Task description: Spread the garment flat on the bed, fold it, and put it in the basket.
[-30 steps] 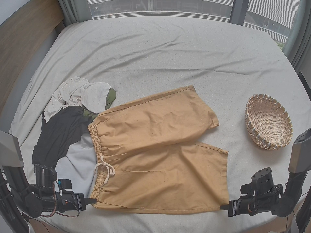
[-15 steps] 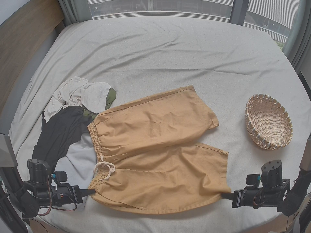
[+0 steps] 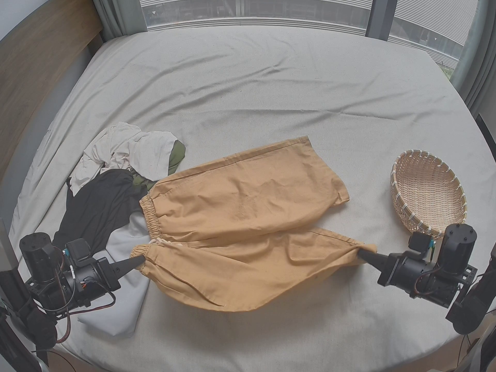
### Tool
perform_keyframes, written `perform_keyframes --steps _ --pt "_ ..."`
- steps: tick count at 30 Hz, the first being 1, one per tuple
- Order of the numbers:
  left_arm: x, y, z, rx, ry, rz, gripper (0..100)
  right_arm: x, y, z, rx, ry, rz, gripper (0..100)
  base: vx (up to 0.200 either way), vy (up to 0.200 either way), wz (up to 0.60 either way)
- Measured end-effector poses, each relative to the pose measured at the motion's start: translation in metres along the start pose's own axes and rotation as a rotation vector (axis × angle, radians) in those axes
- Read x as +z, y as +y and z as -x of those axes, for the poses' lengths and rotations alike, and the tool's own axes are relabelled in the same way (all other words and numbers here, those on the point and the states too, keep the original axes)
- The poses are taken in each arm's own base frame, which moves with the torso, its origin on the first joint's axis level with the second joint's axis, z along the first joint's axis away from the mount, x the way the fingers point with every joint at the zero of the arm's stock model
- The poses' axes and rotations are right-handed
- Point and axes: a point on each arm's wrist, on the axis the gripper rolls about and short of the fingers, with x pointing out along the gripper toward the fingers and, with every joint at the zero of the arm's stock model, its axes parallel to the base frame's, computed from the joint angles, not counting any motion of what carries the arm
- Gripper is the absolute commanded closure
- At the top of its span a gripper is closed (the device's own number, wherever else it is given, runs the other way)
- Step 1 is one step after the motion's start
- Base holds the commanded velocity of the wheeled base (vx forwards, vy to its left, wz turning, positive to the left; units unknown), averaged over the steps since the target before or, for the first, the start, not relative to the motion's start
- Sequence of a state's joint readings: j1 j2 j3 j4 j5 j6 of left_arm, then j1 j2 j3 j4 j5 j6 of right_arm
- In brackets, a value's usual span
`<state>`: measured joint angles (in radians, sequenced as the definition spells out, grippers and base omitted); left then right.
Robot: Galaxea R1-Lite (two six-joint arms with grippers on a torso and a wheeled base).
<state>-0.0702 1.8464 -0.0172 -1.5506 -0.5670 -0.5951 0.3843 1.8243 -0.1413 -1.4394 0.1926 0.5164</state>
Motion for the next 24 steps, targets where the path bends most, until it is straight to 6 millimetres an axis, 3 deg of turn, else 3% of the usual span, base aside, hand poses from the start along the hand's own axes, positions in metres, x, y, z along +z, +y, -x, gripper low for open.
perform_keyframes --steps 10,24 --pt "0.012 -0.006 -0.001 -0.03 -0.055 0.043 100 0.043 0.007 -0.024 0.044 -0.145 0.01 100 0.0 0.0 0.0" --pt "0.02 -0.008 -0.002 0.007 -0.133 0.041 100 0.083 0.013 -0.039 0.069 -0.235 0.02 100 0.0 0.0 0.0"
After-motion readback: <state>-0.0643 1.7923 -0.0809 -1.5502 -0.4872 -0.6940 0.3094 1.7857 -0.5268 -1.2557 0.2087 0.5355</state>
